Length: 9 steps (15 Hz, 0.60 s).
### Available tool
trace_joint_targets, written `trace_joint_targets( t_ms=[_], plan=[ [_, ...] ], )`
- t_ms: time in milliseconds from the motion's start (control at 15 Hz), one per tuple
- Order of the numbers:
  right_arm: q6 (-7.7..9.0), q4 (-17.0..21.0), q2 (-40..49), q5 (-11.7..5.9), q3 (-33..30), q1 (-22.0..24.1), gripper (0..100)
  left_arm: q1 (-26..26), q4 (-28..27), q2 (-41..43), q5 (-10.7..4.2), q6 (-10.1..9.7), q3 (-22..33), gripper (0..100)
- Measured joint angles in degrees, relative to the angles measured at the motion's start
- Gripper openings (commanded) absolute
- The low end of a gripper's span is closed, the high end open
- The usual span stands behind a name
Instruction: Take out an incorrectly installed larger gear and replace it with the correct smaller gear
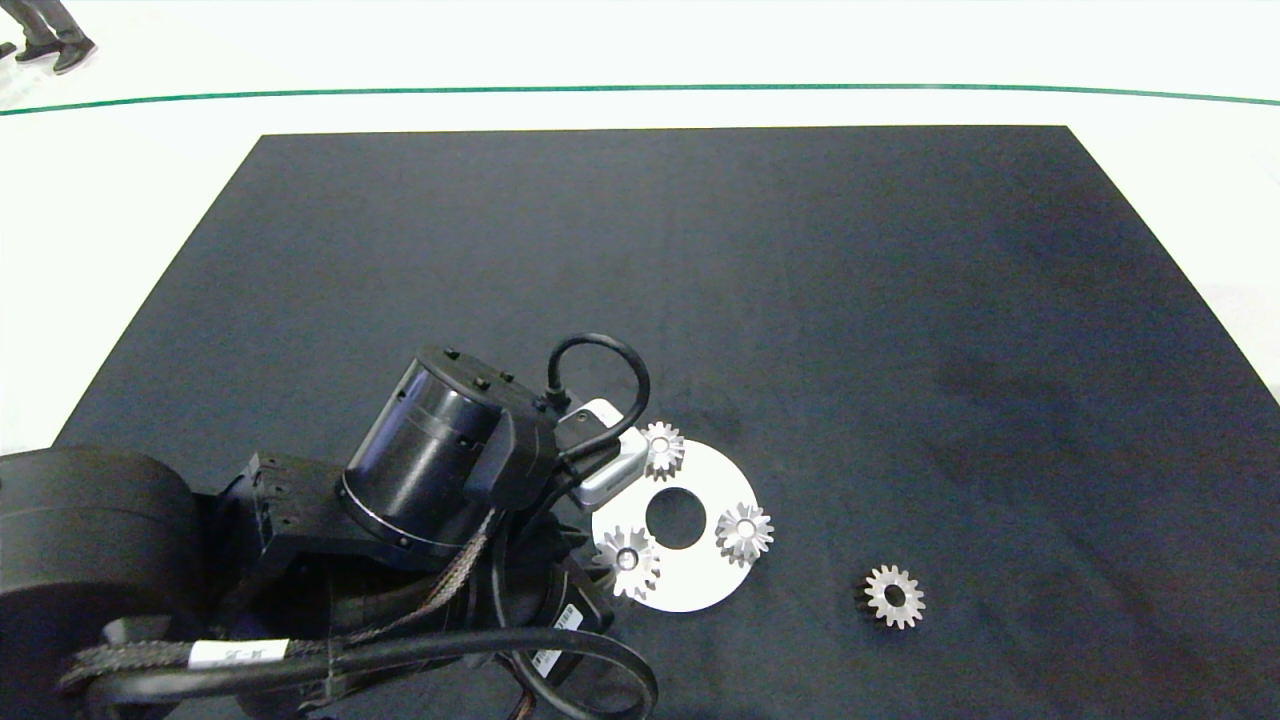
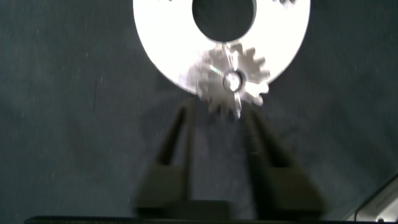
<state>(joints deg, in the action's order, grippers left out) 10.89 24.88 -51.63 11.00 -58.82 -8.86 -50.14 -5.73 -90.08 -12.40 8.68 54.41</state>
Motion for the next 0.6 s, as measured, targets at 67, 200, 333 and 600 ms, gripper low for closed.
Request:
trace_joint_targets(
  t_ms=[67,200,333,600],
  plan=[
    [0.0,0.0,0.0,0.0,0.02,0.0,100,-0.02,0.04,0.67,-0.06,-0.22,-0.27,0],
    [0.0,0.0,0.01,0.0,0.02,0.0,100,0.0,0.04,1.79,-0.11,-0.44,-0.44,0],
    [0.07,-0.05,0.0,-0.02,0.17,0.0,100,-0.11,0.06,2.45,-0.11,-1.44,-0.83,100],
    [0.18,-1.12,0.0,-0.02,0.8,0.0,100,-2.08,4.3,2.04,-1.18,-9.36,-1.4,100]
  ],
)
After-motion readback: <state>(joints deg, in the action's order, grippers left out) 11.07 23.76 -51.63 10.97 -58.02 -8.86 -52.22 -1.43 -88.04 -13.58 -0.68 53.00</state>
